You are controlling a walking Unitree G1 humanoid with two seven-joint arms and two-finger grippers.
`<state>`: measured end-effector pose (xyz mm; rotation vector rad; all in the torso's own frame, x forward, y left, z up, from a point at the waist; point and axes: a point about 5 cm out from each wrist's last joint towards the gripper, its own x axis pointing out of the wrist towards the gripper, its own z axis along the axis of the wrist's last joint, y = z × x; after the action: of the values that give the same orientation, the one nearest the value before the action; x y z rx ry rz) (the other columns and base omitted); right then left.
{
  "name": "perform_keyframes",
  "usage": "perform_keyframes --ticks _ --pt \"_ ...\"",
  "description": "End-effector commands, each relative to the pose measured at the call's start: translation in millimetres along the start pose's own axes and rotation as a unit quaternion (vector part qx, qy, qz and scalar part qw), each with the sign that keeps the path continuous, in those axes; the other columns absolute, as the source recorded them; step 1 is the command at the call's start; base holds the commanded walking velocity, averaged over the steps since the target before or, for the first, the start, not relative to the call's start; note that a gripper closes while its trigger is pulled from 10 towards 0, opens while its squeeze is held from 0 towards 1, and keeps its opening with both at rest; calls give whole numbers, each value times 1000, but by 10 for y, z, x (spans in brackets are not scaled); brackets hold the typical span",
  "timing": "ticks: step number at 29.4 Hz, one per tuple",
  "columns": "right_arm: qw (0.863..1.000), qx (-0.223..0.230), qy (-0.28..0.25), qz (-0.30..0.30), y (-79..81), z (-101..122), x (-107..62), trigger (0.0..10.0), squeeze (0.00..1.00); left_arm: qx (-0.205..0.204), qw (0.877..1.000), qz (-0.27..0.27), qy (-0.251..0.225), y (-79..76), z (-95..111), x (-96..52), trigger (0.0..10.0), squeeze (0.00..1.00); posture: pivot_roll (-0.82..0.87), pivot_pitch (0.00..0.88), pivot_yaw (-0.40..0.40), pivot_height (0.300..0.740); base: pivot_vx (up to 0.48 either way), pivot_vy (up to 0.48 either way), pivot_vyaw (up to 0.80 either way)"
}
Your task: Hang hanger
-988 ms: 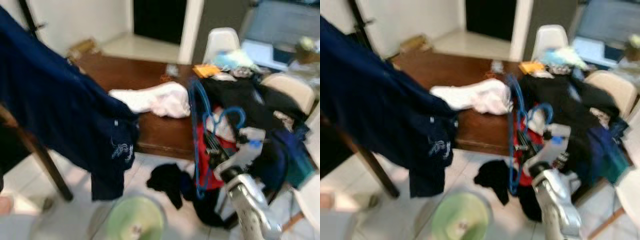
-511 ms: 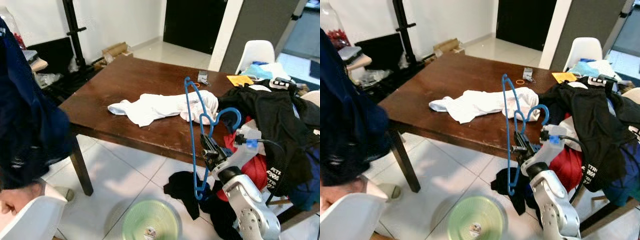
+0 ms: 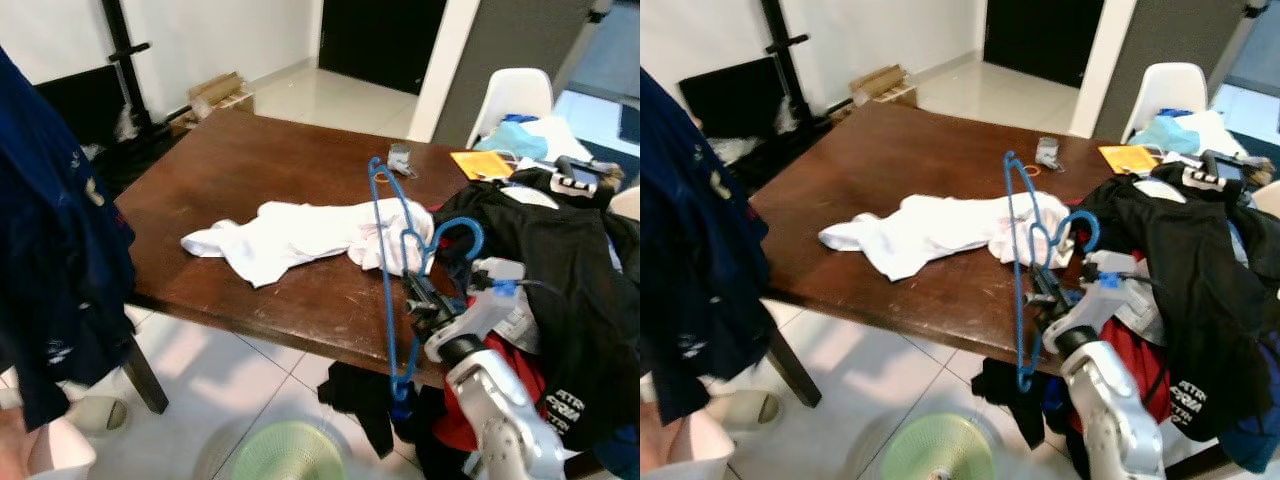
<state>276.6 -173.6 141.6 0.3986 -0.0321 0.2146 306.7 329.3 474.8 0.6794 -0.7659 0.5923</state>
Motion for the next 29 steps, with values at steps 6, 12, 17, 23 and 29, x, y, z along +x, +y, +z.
perform_keyframes --ticks 6,12,17,23,29 --pt "1000 9 4 5 27 -39 10 10000 0 -21 993 54 -104 380 507 125 10000 0 53 36 -28 740 281 0 0" --pt "1000 10 5 4 24 -41 16 10000 0 -135 970 -173 -100 -514 507 -28 10000 0 48 34 -29 740 0 0 0" --pt "1000 10 5 3 20 -36 8 10000 0 -159 936 -298 -97 -940 474 -281 10000 0 48 39 -32 740 0 0 0" --pt "1000 12 9 3 20 -41 6 10000 0 -189 920 -326 -112 -976 525 -301 10000 0 50 43 -32 740 0 0 0" --pt "1000 15 22 0 19 -68 17 10000 0 -143 962 -216 -82 -539 418 3 10000 0 51 46 -28 740 0 0 -627"
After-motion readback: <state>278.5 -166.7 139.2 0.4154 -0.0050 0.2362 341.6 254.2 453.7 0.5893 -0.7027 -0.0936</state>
